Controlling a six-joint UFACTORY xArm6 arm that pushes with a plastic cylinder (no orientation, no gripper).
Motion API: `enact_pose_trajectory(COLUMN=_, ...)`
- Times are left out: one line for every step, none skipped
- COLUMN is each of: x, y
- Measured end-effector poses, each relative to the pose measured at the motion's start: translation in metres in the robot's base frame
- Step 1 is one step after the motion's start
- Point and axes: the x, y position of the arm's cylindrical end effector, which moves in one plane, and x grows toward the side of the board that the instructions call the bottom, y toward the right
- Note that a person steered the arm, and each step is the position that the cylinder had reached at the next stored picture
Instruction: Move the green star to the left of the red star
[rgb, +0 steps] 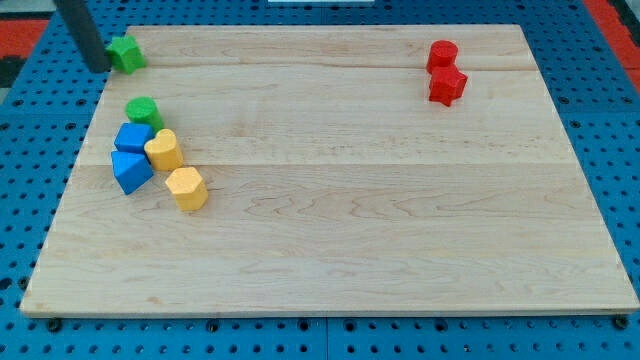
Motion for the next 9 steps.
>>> enact_pose_trajectory(x=-0.015, y=0.01)
enact_pose_trajectory(x=-0.03, y=0.05)
enact_pose_trajectory(x=-0.013, y=0.051)
enact_pose_trajectory(x=-0.026, y=-0.012)
enact_pose_trajectory(x=-0.055, y=0.026)
enact_pose_trajectory(x=-0.065, y=0.095)
enact_pose_trajectory(x=-0.034, y=0.21)
enact_pose_trajectory(x=-0.004, y=0.344)
enact_pose_trajectory(x=-0.001, y=0.396)
